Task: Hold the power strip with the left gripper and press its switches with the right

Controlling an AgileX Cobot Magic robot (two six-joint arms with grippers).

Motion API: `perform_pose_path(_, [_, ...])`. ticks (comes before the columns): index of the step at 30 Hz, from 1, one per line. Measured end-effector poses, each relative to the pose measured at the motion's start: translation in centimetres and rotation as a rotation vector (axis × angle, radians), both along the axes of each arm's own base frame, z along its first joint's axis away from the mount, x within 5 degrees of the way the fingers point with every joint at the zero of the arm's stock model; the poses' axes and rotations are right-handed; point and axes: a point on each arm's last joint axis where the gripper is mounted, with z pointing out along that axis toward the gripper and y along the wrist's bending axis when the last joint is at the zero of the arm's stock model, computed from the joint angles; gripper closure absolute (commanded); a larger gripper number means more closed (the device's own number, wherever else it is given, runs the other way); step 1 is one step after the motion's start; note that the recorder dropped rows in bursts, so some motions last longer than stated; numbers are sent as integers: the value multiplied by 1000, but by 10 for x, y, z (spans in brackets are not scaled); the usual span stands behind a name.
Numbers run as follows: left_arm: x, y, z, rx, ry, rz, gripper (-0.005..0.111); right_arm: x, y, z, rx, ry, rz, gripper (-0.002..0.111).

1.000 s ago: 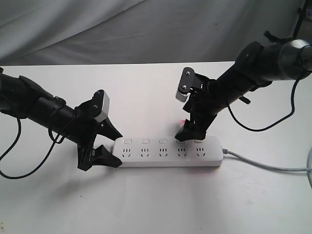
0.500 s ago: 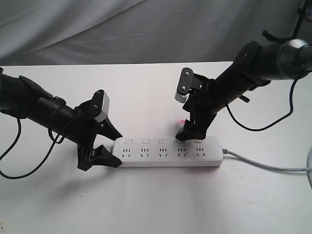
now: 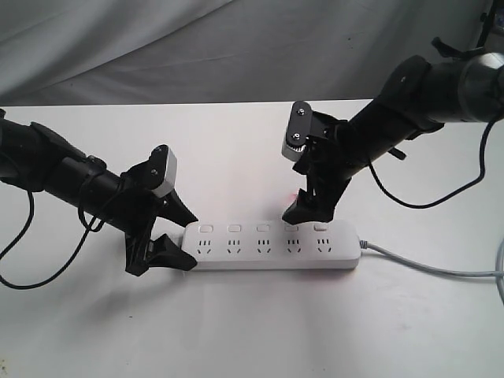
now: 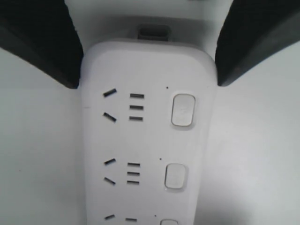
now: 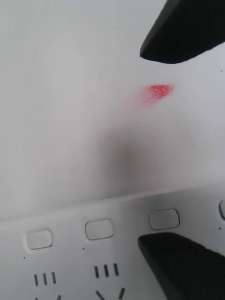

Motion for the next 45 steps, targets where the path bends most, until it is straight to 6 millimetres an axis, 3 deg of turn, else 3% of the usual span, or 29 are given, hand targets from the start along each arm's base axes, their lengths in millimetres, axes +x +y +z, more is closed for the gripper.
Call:
perform_pose_path(9, [0,0,0,0,0,0,107,0,-2,7,-3,-24,-4,19])
perform_pose_path(20, [0,0,0,0,0,0,107,-4,-41,8,6,26,-39,19])
perform_pose_path(32, [0,0,0,0,0,0,107,-6,-42,7,11,35,-16,19])
perform_pose_path(45, [0,0,0,0,0,0,107,-4,-42,-16,17,80,-13,19])
